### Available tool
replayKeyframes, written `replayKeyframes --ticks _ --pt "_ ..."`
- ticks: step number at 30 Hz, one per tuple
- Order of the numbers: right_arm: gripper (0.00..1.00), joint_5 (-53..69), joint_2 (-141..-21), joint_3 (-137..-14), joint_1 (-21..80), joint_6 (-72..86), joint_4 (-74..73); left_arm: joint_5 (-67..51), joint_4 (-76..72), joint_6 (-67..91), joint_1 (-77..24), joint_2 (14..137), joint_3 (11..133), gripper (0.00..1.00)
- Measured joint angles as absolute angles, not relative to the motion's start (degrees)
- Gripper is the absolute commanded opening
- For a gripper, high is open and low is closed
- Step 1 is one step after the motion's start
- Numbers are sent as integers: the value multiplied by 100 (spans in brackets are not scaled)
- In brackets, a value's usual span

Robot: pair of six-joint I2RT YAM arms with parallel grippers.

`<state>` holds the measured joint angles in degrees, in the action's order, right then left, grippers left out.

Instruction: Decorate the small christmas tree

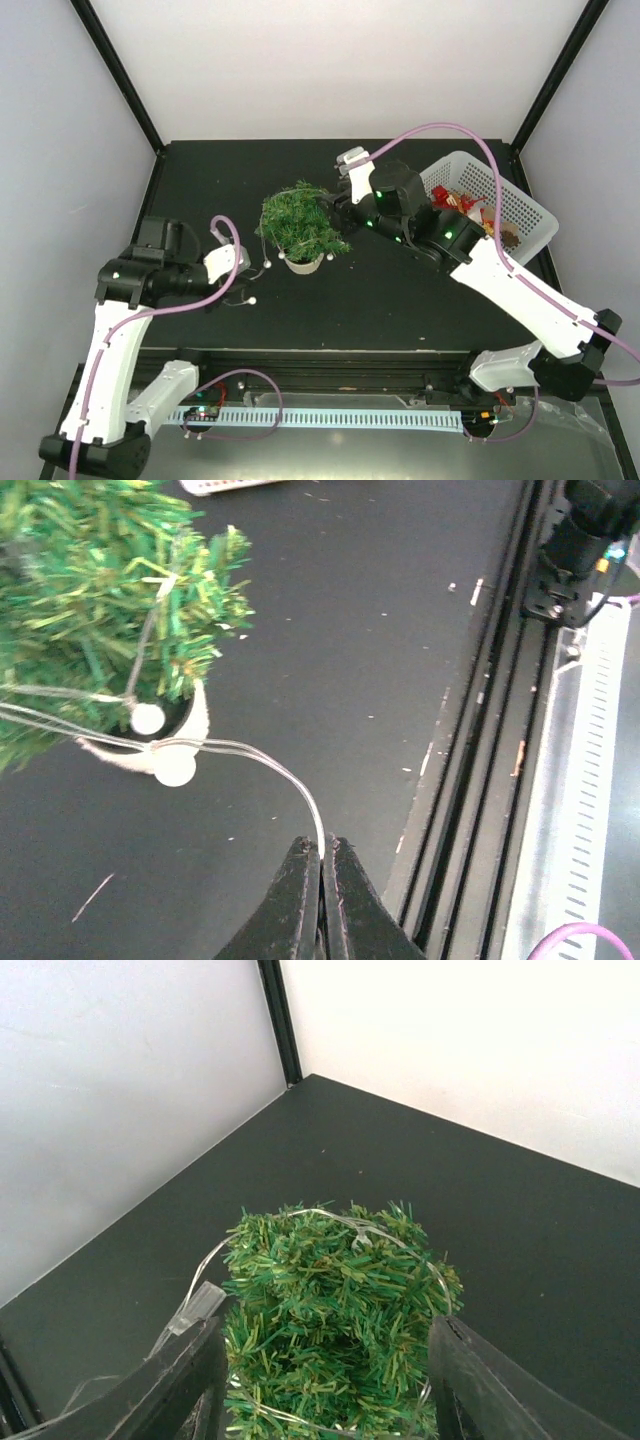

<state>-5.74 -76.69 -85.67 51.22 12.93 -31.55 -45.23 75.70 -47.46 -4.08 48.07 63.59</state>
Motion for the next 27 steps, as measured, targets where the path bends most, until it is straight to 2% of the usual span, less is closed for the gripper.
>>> replayKeyframes --ticks 9,17,23,27 --pt "57 -703 -7194 -7817 5181 1411 -3199 -4351 6816 -3929 -1772 5553 6342 2" --pt "55 -884 -6206 -5804 5774 1745 -2574 -4379 5922 -3417 -2926 6154 6617 2" --pt "54 -1328 -5312 -3691 7118 2139 -1247 -4639 5328 -3089 -3212 6641 7017 1" --pt "55 -1584 -5743 -3170 7679 2333 -423 -4807 5109 -2926 -3341 6989 7376 2"
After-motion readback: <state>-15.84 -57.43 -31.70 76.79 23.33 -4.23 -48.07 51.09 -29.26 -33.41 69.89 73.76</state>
